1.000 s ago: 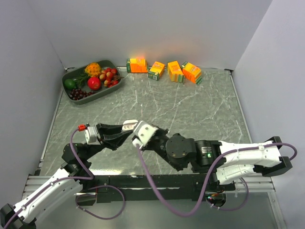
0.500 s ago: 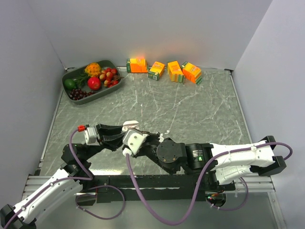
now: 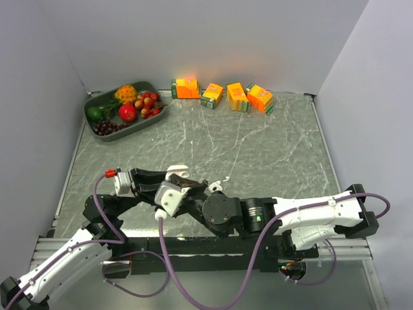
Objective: Insert the wireless bluetooth earbuds into the charging case
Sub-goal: Place the earbud in the charging case, then close the charging case, then place the charging case at the center of the board.
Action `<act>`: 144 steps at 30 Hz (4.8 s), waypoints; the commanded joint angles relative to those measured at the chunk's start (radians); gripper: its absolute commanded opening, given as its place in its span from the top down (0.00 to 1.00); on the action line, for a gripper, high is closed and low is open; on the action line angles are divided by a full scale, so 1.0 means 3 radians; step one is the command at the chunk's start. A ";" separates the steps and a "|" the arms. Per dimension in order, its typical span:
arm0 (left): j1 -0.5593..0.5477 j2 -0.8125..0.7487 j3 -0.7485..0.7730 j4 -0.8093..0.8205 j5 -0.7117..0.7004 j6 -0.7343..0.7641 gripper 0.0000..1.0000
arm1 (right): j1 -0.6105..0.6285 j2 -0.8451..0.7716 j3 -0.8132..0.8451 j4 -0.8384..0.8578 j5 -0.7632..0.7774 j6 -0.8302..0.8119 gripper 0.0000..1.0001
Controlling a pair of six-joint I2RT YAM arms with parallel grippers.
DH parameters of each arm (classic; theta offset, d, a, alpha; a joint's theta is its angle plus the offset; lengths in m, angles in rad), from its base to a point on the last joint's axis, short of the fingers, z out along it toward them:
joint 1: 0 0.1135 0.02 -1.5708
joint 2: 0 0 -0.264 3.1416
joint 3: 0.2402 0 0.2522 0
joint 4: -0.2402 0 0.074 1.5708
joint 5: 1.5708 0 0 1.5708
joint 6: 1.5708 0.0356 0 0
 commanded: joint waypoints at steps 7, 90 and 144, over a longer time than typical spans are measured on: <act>-0.0005 -0.0022 0.0172 0.0135 0.0082 -0.0066 0.99 | -0.0028 0.0047 -0.0064 0.0197 0.0074 -0.0113 1.00; -0.0005 -0.0058 0.0136 0.0145 0.0051 -0.0087 0.99 | -0.0828 -0.0389 0.0624 -0.0904 -0.0363 0.1122 0.53; -0.0005 0.0346 0.0354 -0.0764 -0.1097 -0.0546 0.99 | -0.2323 -0.0321 0.0877 -0.1956 -0.1674 0.2944 0.35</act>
